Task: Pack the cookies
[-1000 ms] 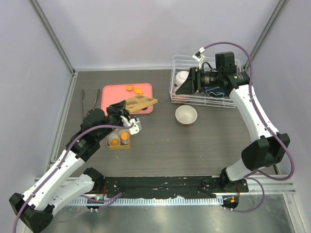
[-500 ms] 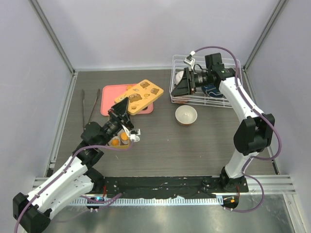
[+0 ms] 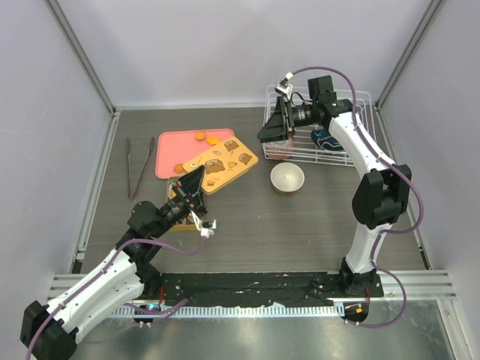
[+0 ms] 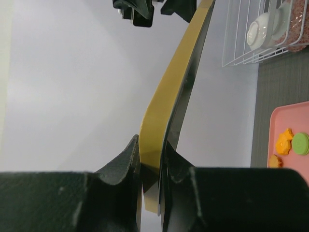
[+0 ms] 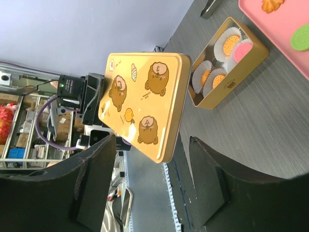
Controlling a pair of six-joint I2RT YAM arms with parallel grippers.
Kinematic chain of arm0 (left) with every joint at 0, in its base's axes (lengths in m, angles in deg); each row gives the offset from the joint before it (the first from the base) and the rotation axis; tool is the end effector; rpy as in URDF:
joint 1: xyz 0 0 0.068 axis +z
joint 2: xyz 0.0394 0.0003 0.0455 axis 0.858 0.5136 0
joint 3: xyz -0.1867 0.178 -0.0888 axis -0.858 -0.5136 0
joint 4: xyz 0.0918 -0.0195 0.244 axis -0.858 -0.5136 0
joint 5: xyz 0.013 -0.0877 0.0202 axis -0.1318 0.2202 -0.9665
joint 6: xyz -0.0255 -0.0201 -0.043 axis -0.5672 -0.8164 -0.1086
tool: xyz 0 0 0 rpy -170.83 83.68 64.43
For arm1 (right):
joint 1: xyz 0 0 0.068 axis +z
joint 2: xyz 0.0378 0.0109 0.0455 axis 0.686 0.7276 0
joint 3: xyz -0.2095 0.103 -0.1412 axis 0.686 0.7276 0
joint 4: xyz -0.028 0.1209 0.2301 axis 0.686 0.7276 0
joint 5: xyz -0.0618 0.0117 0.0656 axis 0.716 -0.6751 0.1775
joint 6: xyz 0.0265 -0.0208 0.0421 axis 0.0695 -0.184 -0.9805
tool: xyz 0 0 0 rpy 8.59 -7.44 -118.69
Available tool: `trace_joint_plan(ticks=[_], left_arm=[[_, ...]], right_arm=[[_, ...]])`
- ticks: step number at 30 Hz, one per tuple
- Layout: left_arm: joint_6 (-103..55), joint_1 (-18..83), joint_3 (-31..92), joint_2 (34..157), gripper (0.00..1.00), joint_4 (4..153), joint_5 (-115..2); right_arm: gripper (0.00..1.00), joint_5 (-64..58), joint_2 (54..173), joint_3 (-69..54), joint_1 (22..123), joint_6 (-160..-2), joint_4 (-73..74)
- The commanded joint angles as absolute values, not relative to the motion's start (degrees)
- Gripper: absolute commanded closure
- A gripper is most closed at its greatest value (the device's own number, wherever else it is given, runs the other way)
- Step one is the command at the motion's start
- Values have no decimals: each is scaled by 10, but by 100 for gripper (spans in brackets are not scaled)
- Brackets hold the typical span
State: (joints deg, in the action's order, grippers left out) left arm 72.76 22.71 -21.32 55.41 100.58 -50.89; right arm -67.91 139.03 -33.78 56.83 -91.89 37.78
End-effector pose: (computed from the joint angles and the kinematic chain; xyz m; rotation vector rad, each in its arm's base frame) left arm 0.1278 -0.1048 0.2786 1.3447 0.5150 0.5303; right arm 0.3878 0.1282 0.3481 -0.6036 2.1235 1.7395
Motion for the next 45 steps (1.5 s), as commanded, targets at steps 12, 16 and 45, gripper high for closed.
trace_joint_plan(ticks=[12, 16, 45], left_arm=[[743, 224, -220, 549, 99, 1084, -483], [747, 224, -227, 552, 99, 1083, -483], [743, 223, -232, 549, 98, 1074, -525]], right_arm=[[30, -686, 1435, -365, 630, -925, 359], [30, -691, 1435, -362, 639, -923, 360], [47, -701, 1449, -358, 677, -914, 361]])
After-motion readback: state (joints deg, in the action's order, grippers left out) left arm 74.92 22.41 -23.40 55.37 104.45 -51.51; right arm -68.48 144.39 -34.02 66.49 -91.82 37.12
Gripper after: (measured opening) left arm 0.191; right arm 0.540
